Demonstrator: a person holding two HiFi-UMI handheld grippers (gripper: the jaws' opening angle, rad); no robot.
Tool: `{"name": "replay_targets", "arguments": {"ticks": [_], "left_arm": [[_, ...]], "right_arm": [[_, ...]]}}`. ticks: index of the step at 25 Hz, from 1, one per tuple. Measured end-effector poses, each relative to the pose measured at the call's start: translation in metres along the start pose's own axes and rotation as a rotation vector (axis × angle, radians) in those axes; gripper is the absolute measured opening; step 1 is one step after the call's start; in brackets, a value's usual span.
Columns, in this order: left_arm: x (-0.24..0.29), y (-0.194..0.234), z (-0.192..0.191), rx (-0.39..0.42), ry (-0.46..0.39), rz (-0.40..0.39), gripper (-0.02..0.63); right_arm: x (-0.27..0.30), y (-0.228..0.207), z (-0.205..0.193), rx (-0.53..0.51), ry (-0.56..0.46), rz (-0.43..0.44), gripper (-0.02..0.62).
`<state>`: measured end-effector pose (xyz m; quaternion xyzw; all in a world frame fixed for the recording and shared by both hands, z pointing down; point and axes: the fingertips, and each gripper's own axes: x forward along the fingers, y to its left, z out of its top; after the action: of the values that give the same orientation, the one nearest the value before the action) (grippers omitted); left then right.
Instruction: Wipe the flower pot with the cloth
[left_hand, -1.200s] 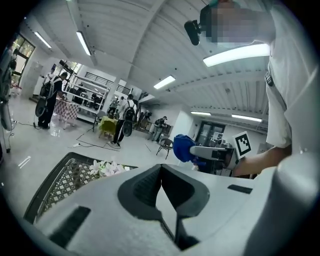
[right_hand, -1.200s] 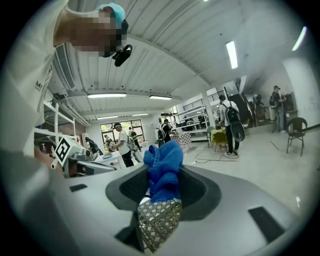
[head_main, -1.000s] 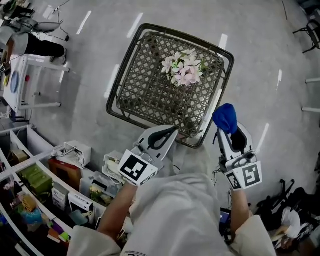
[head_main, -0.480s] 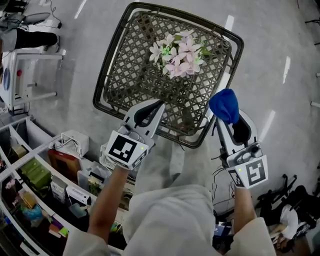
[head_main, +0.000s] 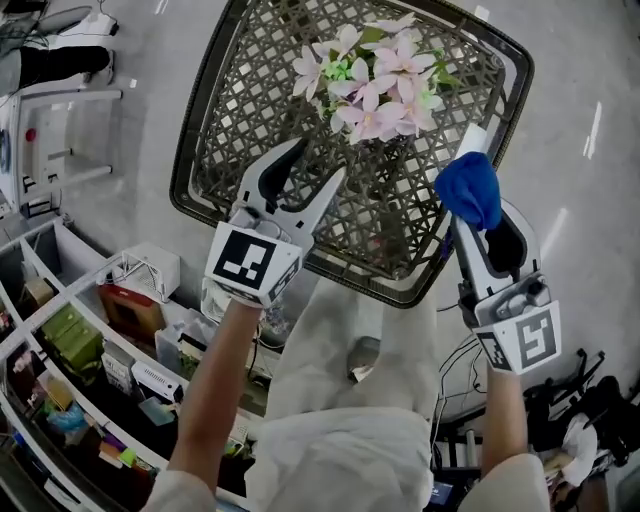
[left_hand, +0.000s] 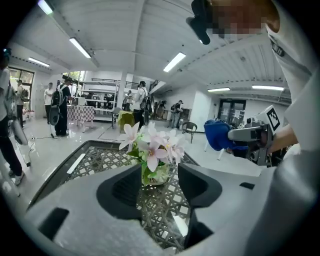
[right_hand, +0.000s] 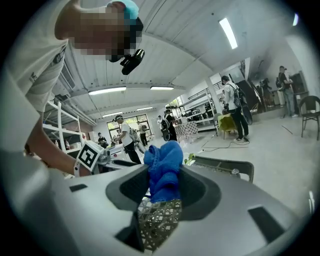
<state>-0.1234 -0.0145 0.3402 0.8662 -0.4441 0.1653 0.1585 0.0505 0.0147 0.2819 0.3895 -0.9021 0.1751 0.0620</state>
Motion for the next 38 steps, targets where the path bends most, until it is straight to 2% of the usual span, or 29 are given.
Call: {"name": "replay_targets", "arguments": {"ticks": [4,7,12,15,19,24,31,35,38], "left_arm": [[0.022,0.015,-0.022,0.018,0.002,0.009,0.252],[0.040,0.022,-0.035,0.057,-0.005,0.007,0.311],[0.067,0.037,-0.042,0.031,-0.047,-0.015,0.355],[0.080,0.038,-0.043,0.039,-0.053,-0.076,0.374],[0.096,0.036,-0.046,0.119,-0.035,-0.178,0.398],[0.107,0.046,-0.042,0.161,-0.036,-0.265,0.416],[0.122,0.044,-0.023,0.268,-0.046,-0.408,0.449],[0.127,0.029,-0.015,0.368,-0.005,-0.515,0.463],[0.137,0.027,-0.013,0.391,0.009,-0.542,0.465]], "right_arm": [[0.014,-0.004,-0.024,0.006,0.019,0.016,0.173],[0.022,-0.009,-0.039,0.009,0.030,0.017,0.173],[0.032,-0.016,-0.050,0.012,0.035,0.014,0.173],[0.035,-0.020,-0.054,0.010,0.043,0.013,0.173],[0.036,-0.026,-0.057,0.006,0.047,0.002,0.173],[0.036,-0.029,-0.061,0.012,0.055,-0.007,0.173],[0.042,-0.037,-0.063,0.032,0.077,-0.025,0.175],[0.043,-0.042,-0.053,0.024,0.080,-0.031,0.175],[0.041,-0.052,-0.053,0.029,0.078,-0.036,0.175]]}}
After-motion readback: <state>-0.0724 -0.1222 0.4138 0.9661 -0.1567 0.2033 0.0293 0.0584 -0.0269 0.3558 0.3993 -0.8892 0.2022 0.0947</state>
